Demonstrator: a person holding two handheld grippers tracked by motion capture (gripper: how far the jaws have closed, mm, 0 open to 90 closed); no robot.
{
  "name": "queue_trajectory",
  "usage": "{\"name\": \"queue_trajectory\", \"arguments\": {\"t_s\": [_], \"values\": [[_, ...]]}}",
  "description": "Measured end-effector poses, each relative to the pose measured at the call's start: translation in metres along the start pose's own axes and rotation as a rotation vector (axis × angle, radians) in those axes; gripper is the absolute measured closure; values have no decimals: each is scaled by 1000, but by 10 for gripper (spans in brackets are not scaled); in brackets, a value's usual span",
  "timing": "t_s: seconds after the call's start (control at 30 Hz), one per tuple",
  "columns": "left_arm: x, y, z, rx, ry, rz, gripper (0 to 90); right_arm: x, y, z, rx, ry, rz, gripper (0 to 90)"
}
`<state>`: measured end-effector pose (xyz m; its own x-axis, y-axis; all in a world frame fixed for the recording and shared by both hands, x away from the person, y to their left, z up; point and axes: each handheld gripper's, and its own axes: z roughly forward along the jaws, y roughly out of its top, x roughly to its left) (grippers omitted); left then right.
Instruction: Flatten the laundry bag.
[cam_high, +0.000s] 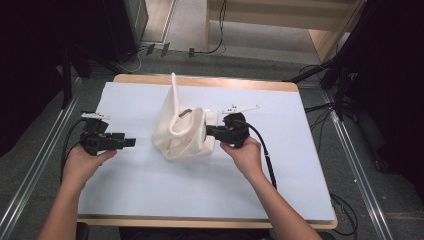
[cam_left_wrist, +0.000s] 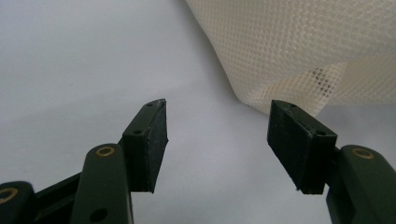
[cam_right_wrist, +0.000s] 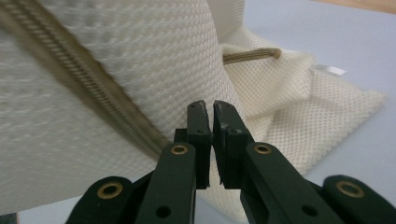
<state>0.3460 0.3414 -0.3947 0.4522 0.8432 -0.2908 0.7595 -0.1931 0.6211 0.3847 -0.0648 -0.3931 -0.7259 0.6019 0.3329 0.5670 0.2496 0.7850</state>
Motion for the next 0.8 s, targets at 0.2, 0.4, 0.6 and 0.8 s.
{"name": "queue_trajectory", "arguments": {"t_s": [0.2, 0.4, 0.6, 0.8], "values": [[9, -5, -11, -21, 8, -21, 389, 8, 3, 12, 19, 22, -18, 875], [14, -9, -18, -32, 14, -33, 389, 20, 1, 26, 54, 46, -47, 875], [16, -9, -21, -44, 20, -36, 389, 29, -4, 35, 83, 64, -70, 875], [16, -9, -20, -44, 21, -37, 390, 39, -15, 49, 123, 98, -81, 877]]}}
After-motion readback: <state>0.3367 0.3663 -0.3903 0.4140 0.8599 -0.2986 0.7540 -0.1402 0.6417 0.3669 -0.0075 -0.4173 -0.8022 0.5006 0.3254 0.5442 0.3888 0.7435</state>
